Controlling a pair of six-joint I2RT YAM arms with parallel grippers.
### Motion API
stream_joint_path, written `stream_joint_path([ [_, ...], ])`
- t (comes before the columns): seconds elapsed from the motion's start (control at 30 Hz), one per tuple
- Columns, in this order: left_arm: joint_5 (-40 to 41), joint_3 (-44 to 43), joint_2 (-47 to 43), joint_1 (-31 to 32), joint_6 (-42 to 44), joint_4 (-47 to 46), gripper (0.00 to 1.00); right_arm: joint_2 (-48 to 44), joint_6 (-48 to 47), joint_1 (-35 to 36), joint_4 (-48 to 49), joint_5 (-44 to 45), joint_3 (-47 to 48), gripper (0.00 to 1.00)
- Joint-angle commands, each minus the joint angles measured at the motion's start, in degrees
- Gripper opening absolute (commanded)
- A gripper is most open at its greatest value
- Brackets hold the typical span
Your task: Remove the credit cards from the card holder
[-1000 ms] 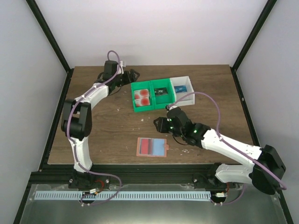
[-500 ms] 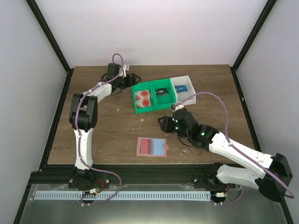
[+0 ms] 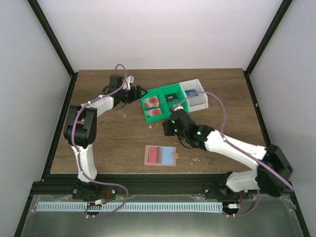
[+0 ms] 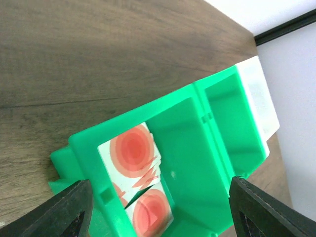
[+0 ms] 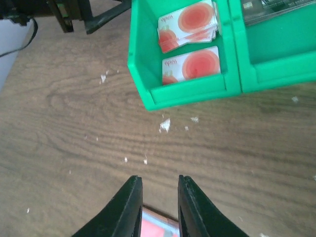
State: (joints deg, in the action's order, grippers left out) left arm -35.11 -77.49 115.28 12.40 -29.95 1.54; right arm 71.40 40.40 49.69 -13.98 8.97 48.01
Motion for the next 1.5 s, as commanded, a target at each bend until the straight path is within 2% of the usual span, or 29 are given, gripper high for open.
stream_joint_path([
  [0.0,-0.50,0.31,-1.78,0.19,-0.96,-2.69,0.77,10.09,-7.69,-0.65,1.51,3.97,10.56,0.21],
  [0.13,-0.97,0.60,-2.15,0.16,-2.16,-3.30,0.76,19.61,-9.70,-3.69,0.03,-0.06,17.65,0.17],
  [0.23,1.73,1.55,-3.94,0.12,-2.87,-2.35,0.75,24.48,-10.41,-4.24,-1.40,-0.47,21.30,0.14],
  [0.33,7.06,2.34,-7.44,0.09,-2.72,1.17,0.75,24.96,-10.18,-4.25,-2.84,-2.37,21.96,0.13],
  [0.47,12.68,6.02,-14.78,0.02,-2.93,4.81,0.72,20.54,-8.41,-3.78,-4.98,-8.61,18.70,0.19],
  [0.63,8.18,15.11,-24.96,0.60,-3.52,6.10,0.67,13.86,-2.49,0.58,-5.92,-11.58,9.57,0.21],
  [0.77,4.24,23.81,-32.39,2.60,-3.11,7.01,0.69,10.89,3.96,4.77,-3.25,-12.33,2.42,0.23],
  [0.93,1.00,37.64,-42.01,6.84,-7.06,2.74,0.67,11.18,8.94,8.55,1.38,-11.93,-2.73,0.23],
  [1.13,-2.40,52.80,-53.08,9.10,-14.26,-6.46,0.64,13.40,10.12,9.89,2.03,-8.96,-4.69,0.20],
  [1.3,-2.71,59.31,-57.74,9.45,-18.10,-10.27,0.63,15.46,10.00,9.85,5.05,-11.02,-5.12,0.19],
  [1.47,-3.65,63.00,-57.08,11.07,-21.60,-15.41,0.61,16.86,11.09,9.90,3.47,-8.84,-5.51,0.19],
])
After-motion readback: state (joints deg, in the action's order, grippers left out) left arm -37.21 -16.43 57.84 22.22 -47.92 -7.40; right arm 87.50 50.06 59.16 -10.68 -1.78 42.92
